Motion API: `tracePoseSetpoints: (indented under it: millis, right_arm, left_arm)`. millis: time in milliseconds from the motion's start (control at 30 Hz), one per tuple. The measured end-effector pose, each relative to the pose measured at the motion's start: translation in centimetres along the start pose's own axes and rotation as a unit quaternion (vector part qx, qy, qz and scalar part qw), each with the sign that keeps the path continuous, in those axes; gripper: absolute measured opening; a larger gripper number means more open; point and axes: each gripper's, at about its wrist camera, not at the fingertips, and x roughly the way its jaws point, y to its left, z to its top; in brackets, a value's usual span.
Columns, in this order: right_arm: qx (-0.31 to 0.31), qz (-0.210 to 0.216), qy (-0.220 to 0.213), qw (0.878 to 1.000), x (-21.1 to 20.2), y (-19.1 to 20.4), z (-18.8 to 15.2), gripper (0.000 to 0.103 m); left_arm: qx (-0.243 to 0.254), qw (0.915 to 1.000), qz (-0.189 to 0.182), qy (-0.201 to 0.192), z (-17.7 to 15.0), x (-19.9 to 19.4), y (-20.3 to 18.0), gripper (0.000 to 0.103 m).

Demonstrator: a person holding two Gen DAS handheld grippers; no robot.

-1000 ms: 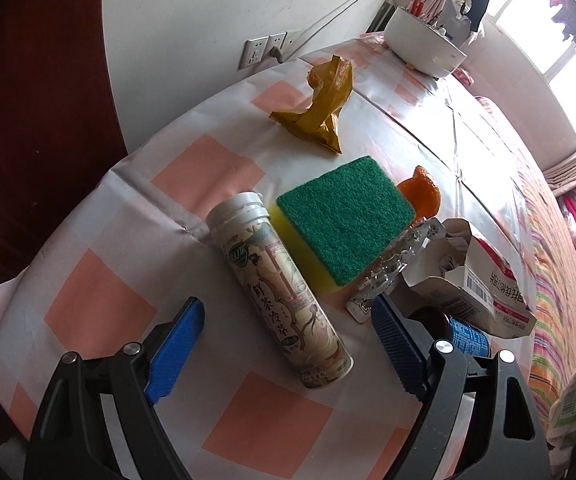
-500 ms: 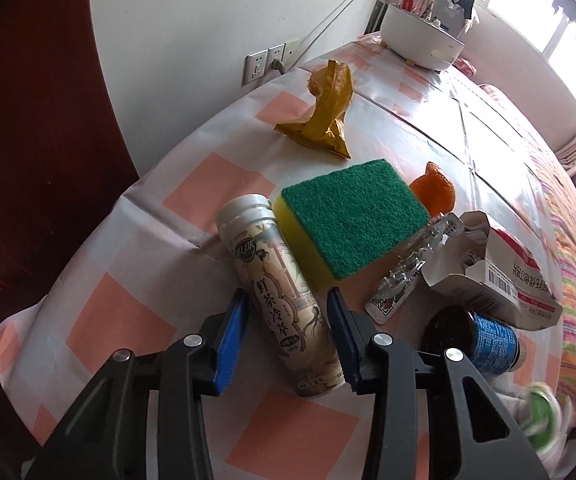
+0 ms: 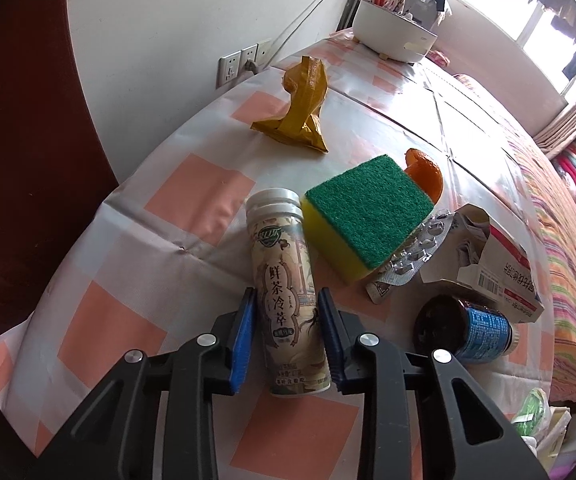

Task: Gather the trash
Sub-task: 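Grasp the tall printed drink bottle with the left tool while the right tool holds the bag, then carry the drink bottle and snack bag over the cream bin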

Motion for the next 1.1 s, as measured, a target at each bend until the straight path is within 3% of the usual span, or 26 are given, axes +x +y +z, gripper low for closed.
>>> tracePoseSetpoints:
  millis: [33,167,433,567,633,733,1100]
  right_arm:
    - [-0.001,-0.004,0.010,1.000,0.4,-0.1,-0.3,0.060]
    - [-0.003,-0.036,0.049,0.998,2.3,-0.4,-1.7,0.061]
    - [0.031,-0.049,0.115,0.992,6.1,-1.3,-3.2,0.067]
    - [0.044,-0.025,0.147,0.988,7.6,-1.2,-3.8,0.064]
    - [0.043,-0.016,0.155,0.987,8.0,-0.7,-4.0,0.055]
    - [0.031,-0.011,0.140,0.990,7.4,0.1,-3.8,0.050]
    - [0.021,-0.024,0.064,0.997,3.3,-1.0,-2.0,0.049]
  left_arm:
    - [0.000,1.0000,-0.003,0.001,0.0,-0.1,0.1,0.030]
    - [0.001,0.9999,-0.011,0.001,-0.3,-0.2,0.5,0.029]
    - [0.007,0.9990,-0.042,0.011,-0.8,-0.7,1.3,0.029]
    - [0.019,0.9986,-0.049,0.002,-1.3,-1.5,1.4,0.028]
    - [0.030,0.9982,-0.051,-0.004,-1.6,-1.9,1.2,0.028]
    - [0.043,0.9973,-0.059,-0.006,-1.9,-2.1,0.9,0.028]
    - [0.084,0.9918,-0.087,-0.042,-3.0,-3.9,-0.8,0.028]
